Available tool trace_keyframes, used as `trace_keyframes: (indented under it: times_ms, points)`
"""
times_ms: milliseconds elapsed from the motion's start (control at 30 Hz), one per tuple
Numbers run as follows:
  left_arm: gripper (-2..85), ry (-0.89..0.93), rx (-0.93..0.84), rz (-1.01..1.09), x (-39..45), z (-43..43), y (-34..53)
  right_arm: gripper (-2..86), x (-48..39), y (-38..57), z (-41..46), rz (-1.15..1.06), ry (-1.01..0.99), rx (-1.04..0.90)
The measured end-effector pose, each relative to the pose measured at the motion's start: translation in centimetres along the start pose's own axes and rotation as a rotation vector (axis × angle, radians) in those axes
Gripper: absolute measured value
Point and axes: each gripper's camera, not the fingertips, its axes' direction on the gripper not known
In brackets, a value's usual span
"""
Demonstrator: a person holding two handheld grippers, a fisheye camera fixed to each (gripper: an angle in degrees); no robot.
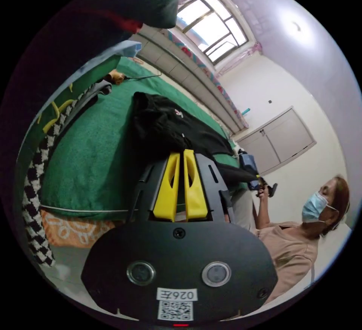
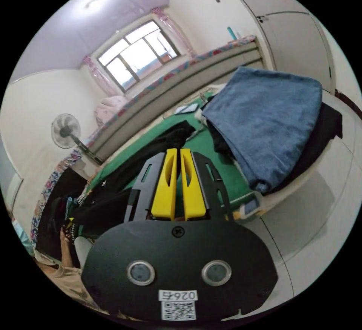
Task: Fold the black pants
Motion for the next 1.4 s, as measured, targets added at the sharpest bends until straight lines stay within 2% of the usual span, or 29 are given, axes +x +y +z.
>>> trace_keyframes:
  times_ms: [133,267,367,533,733,867,933,1000,1067,1100,1233,1400]
  points:
    - [-0.3,0.149,0.095,-0.048,-1.5,-1.3,0.1,-1.6,1.1,1.2,-1.0,0.065,-0.057,0.025]
    - [-0.4,0.215,0.168,-0.088,-2.1,-1.4,-0.8,-1.6,0.1,1.8,-2.1,0.127,-0.12,0.168]
    - [-0.4,0.239,0.229,-0.094,-1.9,-1.0,-2.9,-1.6,-2.3,0.2,-1.9,0.09,-0.131,0.265]
    - [-0.5,0.188,0.291,-0.126,-2.2,1.3,-8.2,-1.6,-7.4,-5.4,2.2,-0.054,0.0,0.299]
    - [-0.2,0.046,0.36,-0.191,-3.8,7.7,-15.0,-1.5,-12.1,-13.6,14.2,-0.139,0.129,0.147]
    - [0.7,-0.094,0.261,-0.219,-4.8,15.1,-19.7,-0.9,-14.7,-17.6,24.4,-0.141,0.324,0.011]
    - [2.2,-0.159,0.236,-0.206,-5.3,18.6,-21.7,0.3,-15.3,-18.5,28.7,-0.167,0.36,-0.061]
    - [5.6,-0.222,0.152,-0.204,-6.4,22.2,-23.8,5.9,-15.8,-19.1,33.1,-0.182,0.384,-0.153]
    - [10.4,-0.215,0.004,-0.285,-8.4,26.2,-25.7,8.6,-15.9,-19.2,33.7,-0.172,0.343,-0.099]
    - [10.6,-0.195,-0.01,-0.28,-8.5,26.8,-25.9,9.3,-15.7,-19.3,33.6,-0.16,0.306,-0.088]
    - [9.2,-0.209,-0.037,-0.101,-6.1,29.3,-25.3,9.5,-14.5,-19.0,33.3,-0.165,0.272,-0.137]
    - [7.2,-0.398,-0.031,0.069,-1.8,32.0,-23.2,8.3,-12.7,-17.7,35.2,-0.166,0.288,-0.262]
